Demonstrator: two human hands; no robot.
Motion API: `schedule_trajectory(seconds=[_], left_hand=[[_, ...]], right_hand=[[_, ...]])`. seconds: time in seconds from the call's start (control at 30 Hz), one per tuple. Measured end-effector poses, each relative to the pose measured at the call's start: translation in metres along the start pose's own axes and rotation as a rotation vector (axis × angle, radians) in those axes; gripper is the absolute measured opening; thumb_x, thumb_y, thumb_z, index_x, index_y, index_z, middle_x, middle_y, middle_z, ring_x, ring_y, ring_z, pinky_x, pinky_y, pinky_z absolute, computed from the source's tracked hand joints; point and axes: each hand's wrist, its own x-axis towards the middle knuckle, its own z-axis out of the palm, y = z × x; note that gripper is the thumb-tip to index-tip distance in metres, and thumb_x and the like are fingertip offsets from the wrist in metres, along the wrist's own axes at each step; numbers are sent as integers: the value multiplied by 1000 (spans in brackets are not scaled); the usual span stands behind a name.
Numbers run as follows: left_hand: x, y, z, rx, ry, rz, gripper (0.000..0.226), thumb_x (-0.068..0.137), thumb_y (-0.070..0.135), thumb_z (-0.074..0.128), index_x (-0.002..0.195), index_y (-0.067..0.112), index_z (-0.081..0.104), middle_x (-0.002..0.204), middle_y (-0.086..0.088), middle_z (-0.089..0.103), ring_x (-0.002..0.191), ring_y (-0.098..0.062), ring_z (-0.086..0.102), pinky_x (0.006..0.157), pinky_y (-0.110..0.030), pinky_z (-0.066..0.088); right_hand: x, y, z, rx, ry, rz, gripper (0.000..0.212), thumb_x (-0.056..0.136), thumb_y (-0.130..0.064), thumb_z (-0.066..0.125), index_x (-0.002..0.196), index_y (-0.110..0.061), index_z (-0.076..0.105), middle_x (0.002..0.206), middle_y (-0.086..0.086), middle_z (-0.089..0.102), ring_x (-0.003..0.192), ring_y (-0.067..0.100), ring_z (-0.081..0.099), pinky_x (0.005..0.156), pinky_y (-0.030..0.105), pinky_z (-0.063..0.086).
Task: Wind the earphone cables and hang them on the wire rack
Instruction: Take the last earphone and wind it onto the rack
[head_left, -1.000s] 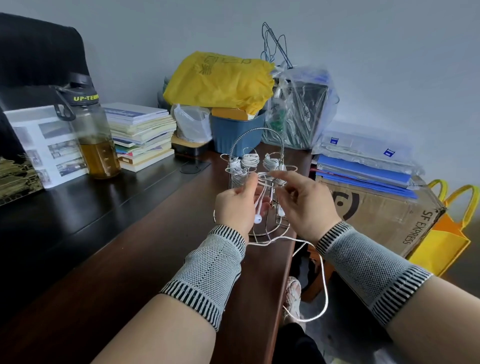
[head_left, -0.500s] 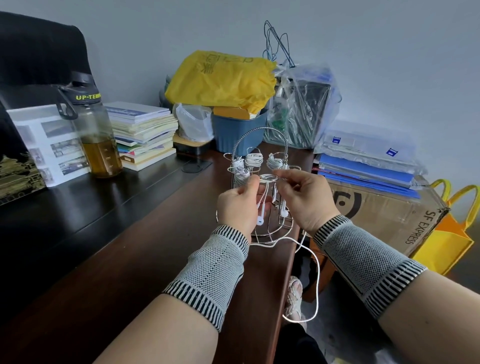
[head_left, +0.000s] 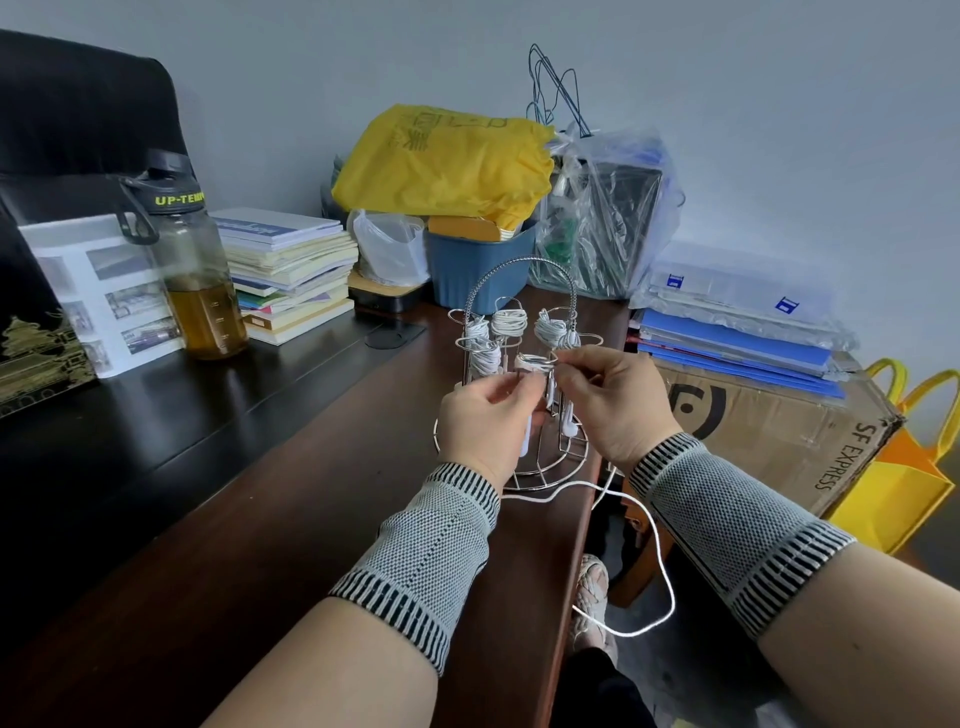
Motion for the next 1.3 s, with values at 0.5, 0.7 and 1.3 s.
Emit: schedule_trajectory(seconds=[0.5, 0.7, 1.3], left_hand=[[-3, -1, -1, -55, -17, -44, 12, 88, 11, 67, 79, 16, 72, 60, 2, 70, 57, -8, 67, 55, -29, 49], [-5, 2, 0, -92, -12, -65, 14, 87, 12, 70, 73, 16, 70, 58, 4, 68, 52, -5, 62, 44, -19, 42], [-3, 2, 3, -75, 35, -76, 20, 89, 12, 68, 69, 14, 69, 55, 2, 66, 44, -6, 55, 40, -17, 37]], right_hand=[[-16, 5, -3, 42, -49, 111, 14, 85, -15, 71, 73, -23, 68, 65, -5, 66, 51, 2, 53, 56, 20, 47], [-27, 14, -19, 49, -73, 191, 12, 85, -15, 71, 73, -11, 69, 57, -6, 65, 41, -2, 49, 45, 10, 38], [21, -51, -40, -426, -21, -84, 18, 85, -28, 69, 71, -17, 67, 58, -7, 58, 50, 6, 51, 50, 21, 41]])
